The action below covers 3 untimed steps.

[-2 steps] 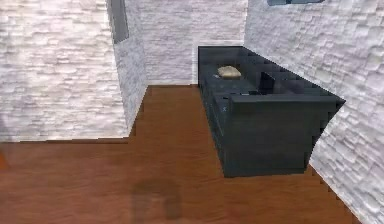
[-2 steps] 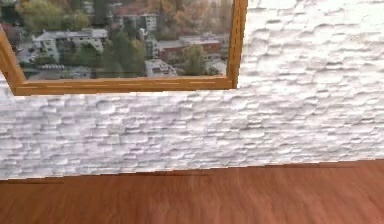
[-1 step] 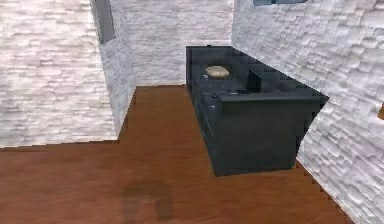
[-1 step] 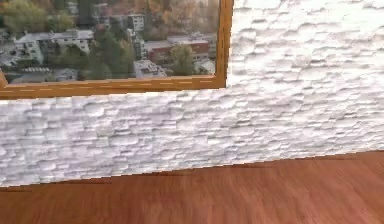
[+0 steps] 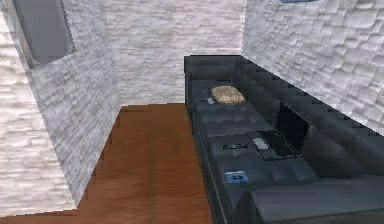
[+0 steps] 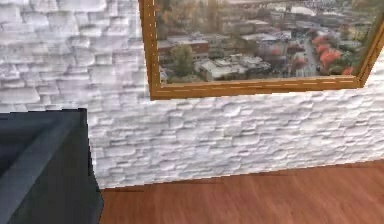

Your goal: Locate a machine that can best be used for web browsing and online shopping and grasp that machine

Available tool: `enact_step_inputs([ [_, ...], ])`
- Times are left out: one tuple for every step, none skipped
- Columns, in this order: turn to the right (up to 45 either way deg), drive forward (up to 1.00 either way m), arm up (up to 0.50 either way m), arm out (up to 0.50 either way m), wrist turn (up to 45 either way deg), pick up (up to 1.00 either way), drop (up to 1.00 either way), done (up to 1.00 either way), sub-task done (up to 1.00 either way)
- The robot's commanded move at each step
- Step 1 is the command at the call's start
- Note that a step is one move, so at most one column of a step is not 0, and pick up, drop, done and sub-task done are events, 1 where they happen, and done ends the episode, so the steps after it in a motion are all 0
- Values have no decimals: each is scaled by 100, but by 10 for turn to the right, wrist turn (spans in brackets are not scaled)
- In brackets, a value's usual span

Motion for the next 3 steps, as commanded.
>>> enact_step_inputs([
  [0, 5, 0, 0, 0, 0, 0, 0, 0],
  [-450, 0, 0, 0, 0, 0, 0, 0, 0],
  [-180, 0, 0, 0, 0, 0, 0, 0, 0],
])
